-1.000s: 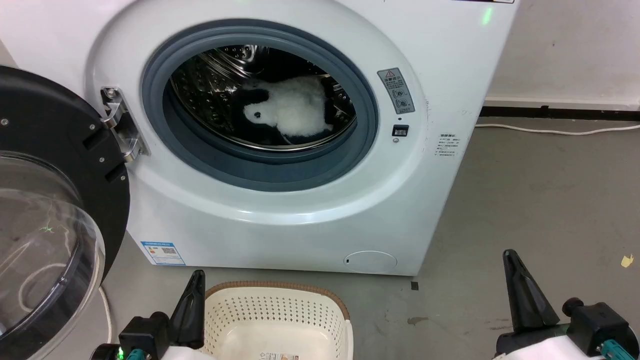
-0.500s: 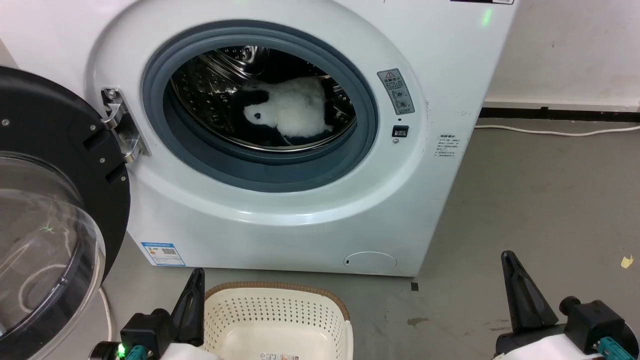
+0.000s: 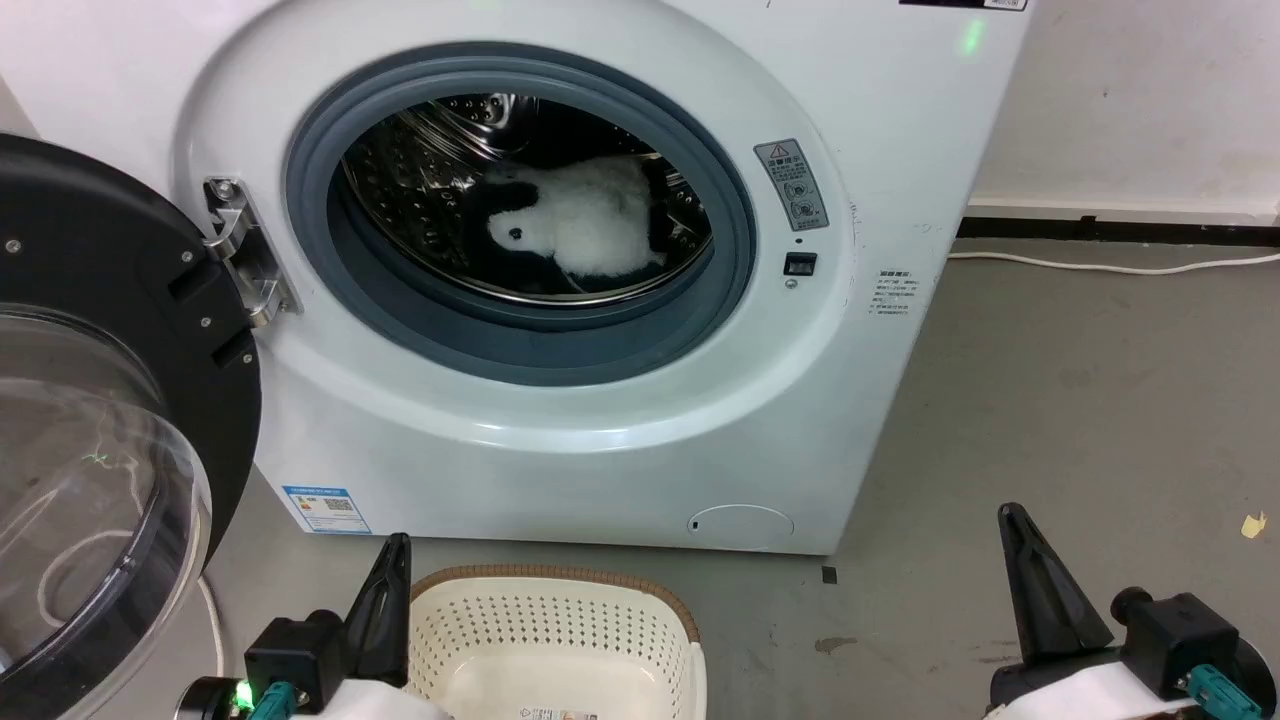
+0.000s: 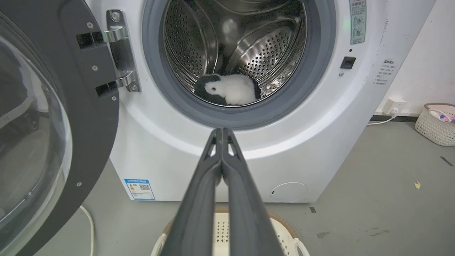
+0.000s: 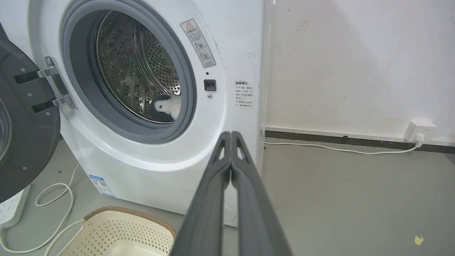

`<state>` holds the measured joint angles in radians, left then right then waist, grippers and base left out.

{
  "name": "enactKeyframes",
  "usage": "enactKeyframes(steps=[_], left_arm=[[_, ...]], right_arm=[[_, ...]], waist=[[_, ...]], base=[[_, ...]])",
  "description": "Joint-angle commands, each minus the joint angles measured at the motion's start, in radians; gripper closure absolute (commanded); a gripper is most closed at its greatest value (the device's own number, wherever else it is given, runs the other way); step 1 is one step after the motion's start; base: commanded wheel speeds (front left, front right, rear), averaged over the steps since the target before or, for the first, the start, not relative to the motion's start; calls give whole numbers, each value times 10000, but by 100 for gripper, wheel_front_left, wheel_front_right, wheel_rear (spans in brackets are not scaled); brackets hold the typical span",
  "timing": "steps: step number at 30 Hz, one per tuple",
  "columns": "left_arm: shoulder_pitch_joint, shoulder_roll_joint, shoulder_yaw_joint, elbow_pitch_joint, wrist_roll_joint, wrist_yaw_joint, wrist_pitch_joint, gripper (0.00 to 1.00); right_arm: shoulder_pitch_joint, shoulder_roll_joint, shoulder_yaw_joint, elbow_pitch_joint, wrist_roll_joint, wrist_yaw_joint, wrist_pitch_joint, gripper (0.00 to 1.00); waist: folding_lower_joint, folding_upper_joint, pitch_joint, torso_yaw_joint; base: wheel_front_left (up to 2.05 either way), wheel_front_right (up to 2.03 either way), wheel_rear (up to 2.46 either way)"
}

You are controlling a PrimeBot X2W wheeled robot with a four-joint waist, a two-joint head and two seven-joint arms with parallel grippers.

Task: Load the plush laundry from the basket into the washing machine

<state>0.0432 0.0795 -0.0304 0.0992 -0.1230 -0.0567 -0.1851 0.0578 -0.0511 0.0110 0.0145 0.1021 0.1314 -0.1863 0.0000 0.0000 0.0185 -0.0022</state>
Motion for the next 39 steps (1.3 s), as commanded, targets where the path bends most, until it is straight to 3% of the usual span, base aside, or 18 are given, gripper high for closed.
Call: enactKeyframes(steps=[1,39], left_arm=[[-93,-21,19,-56,69,50,32,100],[-237,-136,140,-454,563,270,807,100]], right_arm=[[-133,3,-14,-36,-82,-2,37,100],[-322,5,-55,-82,-482,-4,814,100]], waist=[[0,0,-2,0],[0,0,-80,9]], base=[[0,0,0],[0,0,0]])
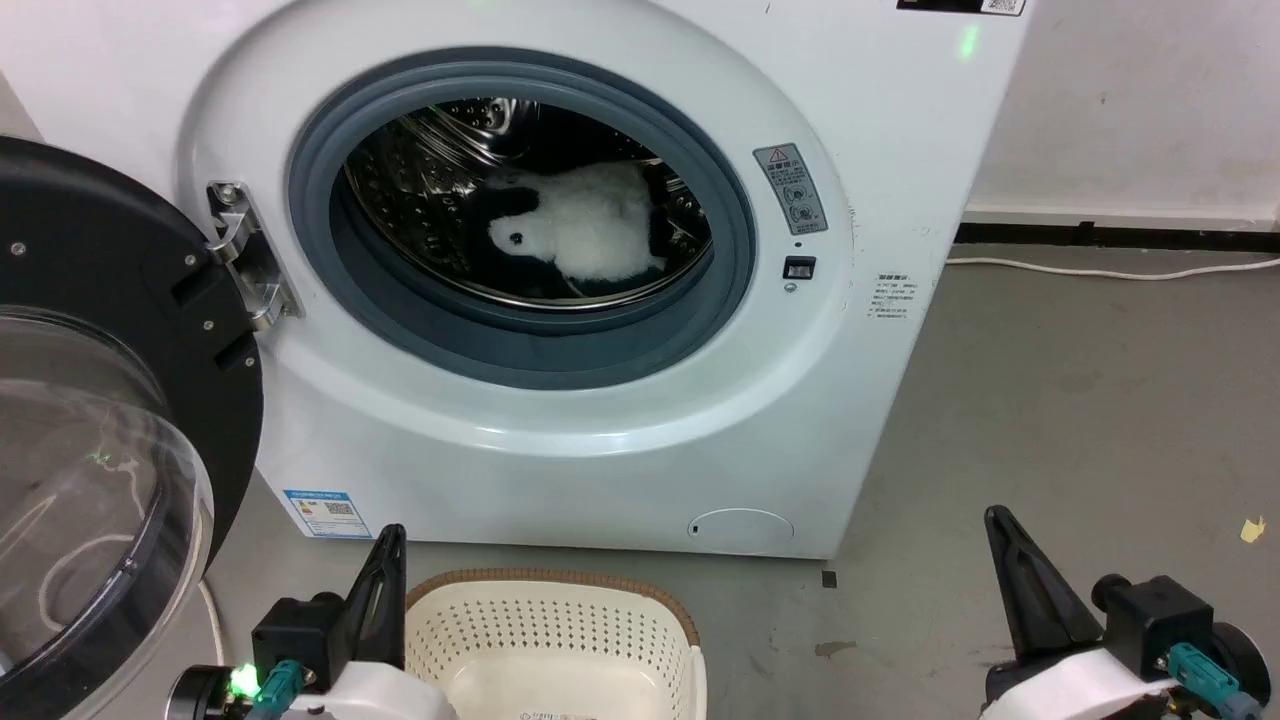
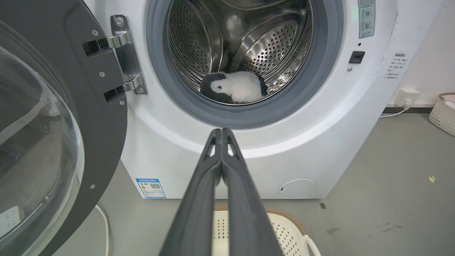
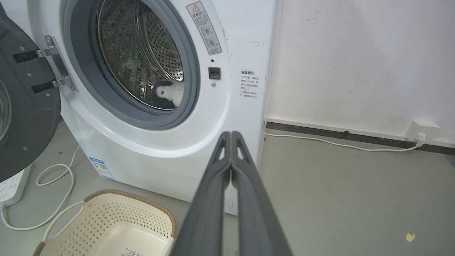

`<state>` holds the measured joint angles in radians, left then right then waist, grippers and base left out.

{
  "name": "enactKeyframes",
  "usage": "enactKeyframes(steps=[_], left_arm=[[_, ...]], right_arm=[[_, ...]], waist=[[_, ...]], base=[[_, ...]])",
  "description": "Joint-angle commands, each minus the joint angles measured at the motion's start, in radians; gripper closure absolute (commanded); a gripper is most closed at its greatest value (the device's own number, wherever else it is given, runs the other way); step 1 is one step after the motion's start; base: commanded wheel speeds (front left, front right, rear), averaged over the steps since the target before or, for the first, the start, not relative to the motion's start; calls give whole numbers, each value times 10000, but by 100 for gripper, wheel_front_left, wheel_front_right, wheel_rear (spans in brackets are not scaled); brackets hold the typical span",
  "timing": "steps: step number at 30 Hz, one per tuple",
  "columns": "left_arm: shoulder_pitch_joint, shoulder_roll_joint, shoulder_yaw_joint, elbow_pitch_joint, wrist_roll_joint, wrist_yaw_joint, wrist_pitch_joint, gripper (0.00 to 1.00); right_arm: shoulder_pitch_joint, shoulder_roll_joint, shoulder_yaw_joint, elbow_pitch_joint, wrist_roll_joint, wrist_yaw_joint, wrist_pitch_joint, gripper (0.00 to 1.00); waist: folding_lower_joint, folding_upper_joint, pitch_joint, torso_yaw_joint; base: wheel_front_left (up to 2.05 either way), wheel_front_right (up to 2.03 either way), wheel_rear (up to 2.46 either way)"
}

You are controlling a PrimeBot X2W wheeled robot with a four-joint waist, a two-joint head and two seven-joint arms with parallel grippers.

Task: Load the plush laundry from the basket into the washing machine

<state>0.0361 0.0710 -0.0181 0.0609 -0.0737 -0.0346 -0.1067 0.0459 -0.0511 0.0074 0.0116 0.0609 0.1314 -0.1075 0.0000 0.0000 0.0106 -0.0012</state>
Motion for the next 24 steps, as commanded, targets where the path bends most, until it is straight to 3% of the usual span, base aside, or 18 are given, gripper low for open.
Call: enactKeyframes(steps=[1,24], left_arm=[[-170,-55,21,-81,84,55,43,100],[-257,-125,94,-323,383,188,511,100]], right_arm=[[-208,5,-20,-55,-80,-4,47,100],[-323,7,-44,-83,-322,-6,517,100]], waist=[[0,0,-2,0],[0,0,-50,6]], base=[[0,0,0],[0,0,0]])
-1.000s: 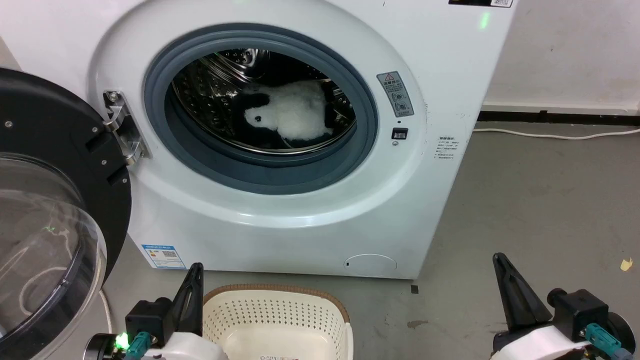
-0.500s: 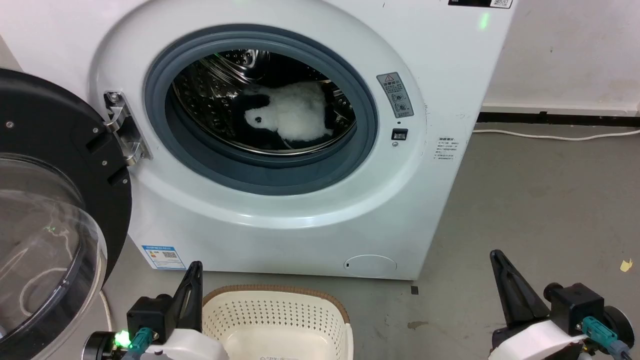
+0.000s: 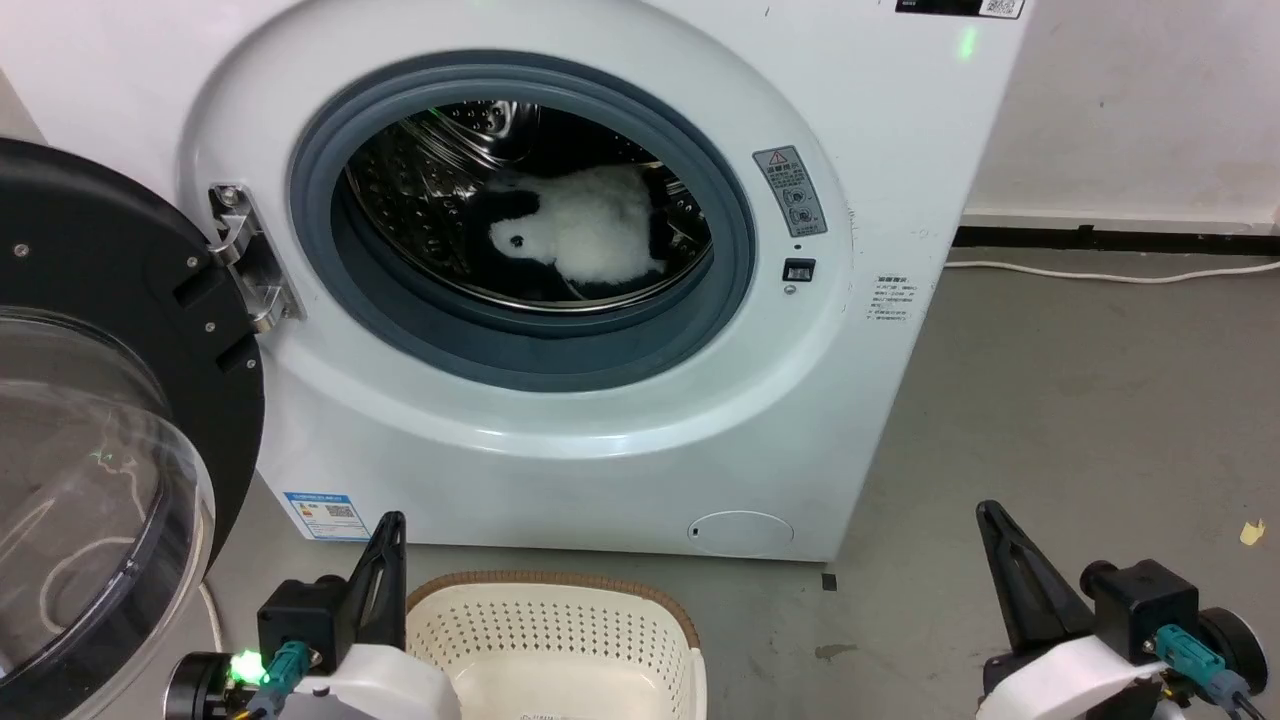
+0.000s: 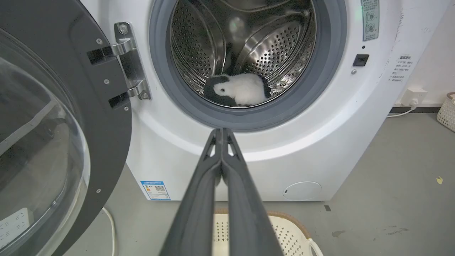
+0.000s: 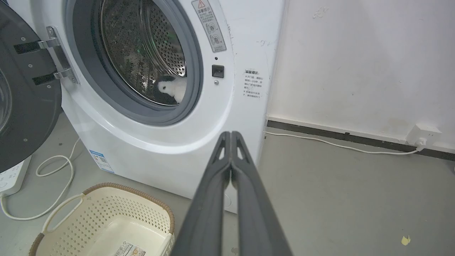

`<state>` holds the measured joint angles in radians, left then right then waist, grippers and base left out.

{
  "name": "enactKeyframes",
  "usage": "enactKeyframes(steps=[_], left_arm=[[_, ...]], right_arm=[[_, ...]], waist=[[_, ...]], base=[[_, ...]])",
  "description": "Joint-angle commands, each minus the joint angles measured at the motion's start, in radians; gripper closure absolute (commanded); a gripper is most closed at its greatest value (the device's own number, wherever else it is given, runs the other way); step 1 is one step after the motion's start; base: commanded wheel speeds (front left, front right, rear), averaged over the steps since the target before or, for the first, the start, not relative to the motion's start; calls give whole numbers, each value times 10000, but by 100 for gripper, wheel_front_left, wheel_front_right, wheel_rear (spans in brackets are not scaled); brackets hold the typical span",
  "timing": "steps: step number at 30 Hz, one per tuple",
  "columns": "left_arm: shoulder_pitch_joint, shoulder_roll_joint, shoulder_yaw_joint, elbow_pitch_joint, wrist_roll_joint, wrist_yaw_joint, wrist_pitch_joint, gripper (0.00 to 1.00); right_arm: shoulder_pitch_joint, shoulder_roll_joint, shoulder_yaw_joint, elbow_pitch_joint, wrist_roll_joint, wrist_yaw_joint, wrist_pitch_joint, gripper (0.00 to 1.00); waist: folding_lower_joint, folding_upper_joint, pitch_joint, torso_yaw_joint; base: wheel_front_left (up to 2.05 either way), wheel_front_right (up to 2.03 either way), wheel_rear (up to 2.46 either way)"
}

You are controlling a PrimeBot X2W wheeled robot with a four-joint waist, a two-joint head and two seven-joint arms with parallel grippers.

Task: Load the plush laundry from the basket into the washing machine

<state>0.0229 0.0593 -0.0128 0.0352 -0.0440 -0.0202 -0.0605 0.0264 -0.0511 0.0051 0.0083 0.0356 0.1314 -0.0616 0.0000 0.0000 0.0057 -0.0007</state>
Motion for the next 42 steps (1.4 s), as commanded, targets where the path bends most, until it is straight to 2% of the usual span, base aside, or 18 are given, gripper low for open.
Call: enactKeyframes(steps=[1,42], left_arm=[[-129,-11,43,-76,98,50,69,100],[-229,-91,128,-352,440,202,605,100]], right_arm=[[-133,7,-22,-51,-79,-6,78,100],[-264,9,-51,-83,-356,-7,616,100]], waist=[[0,0,-3,1],[0,0,-57,7]], base=[[0,0,0],[0,0,0]])
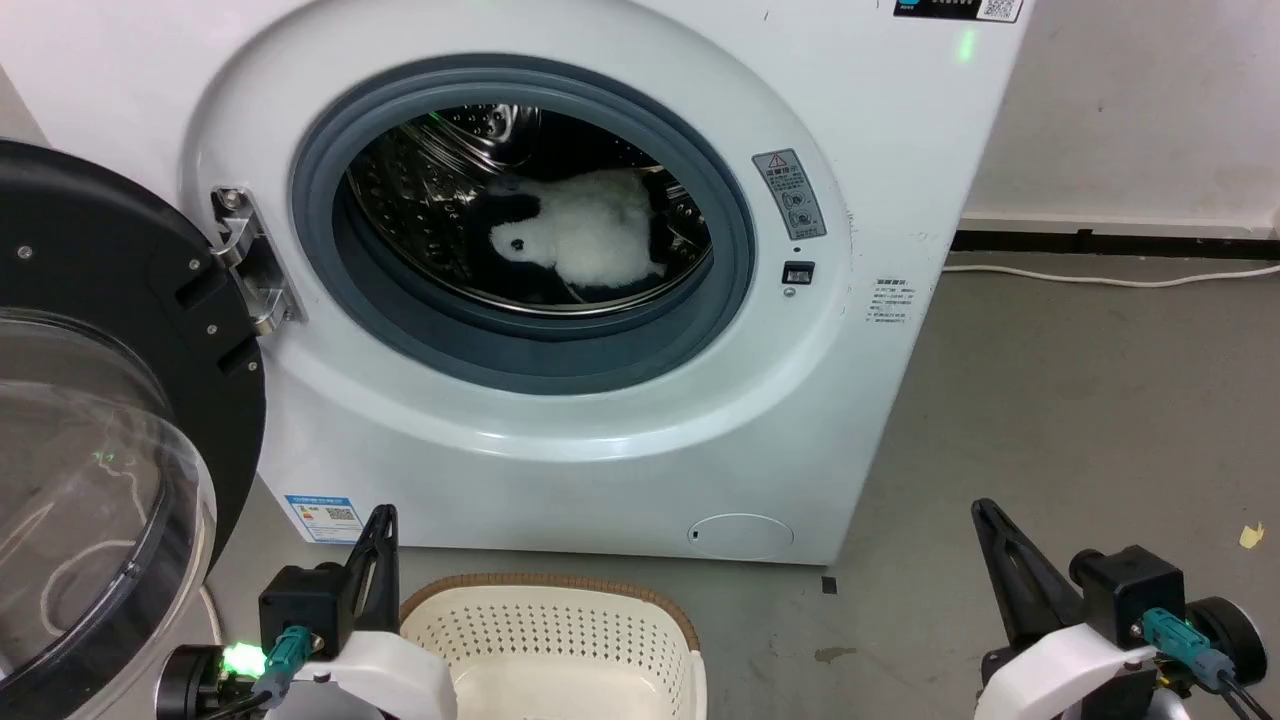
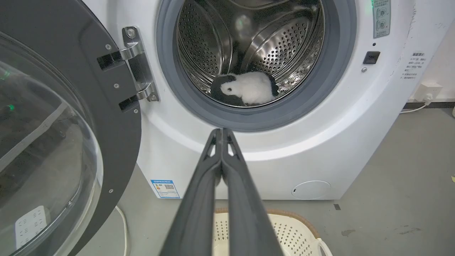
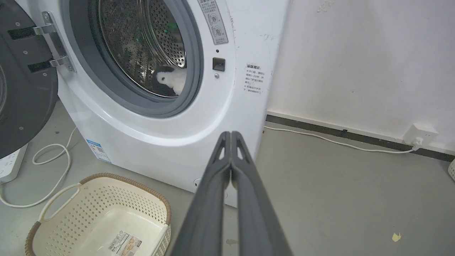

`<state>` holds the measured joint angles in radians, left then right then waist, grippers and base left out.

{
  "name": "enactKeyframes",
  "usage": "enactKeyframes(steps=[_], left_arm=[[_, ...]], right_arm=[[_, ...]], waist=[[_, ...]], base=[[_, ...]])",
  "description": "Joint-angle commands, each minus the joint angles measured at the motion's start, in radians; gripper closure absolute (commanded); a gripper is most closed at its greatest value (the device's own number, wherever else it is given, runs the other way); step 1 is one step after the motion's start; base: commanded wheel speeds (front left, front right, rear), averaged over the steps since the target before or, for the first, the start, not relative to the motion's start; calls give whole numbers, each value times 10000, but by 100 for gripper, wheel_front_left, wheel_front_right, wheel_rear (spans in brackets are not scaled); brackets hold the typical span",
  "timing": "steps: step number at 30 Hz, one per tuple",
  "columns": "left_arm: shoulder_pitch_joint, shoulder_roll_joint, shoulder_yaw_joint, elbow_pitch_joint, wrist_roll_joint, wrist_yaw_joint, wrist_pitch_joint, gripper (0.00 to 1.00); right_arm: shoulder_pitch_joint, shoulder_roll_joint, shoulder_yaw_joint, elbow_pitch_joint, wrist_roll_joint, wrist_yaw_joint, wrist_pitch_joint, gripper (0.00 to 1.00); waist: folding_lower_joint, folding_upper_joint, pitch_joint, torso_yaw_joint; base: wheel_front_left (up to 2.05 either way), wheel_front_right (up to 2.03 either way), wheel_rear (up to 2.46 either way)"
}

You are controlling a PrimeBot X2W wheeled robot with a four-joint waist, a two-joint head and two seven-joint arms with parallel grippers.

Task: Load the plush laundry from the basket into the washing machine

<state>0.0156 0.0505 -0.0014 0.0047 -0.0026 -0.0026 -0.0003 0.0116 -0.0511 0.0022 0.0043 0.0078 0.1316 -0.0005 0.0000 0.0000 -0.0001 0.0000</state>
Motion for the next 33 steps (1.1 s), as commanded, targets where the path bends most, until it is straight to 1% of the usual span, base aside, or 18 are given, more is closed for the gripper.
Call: enactKeyframes(steps=[1,33], left_arm=[[-156,-3,14,-47,26,26,3,100],[-156,-3,14,-47,26,26,3,100]], right_arm=[[-116,9,-22,-43,-78,-9,5,100],[-116,9,-22,-43,-78,-9,5,100]], waist=[[0,0,1,0],[0,0,1,0]], base=[[0,0,0],[0,0,0]])
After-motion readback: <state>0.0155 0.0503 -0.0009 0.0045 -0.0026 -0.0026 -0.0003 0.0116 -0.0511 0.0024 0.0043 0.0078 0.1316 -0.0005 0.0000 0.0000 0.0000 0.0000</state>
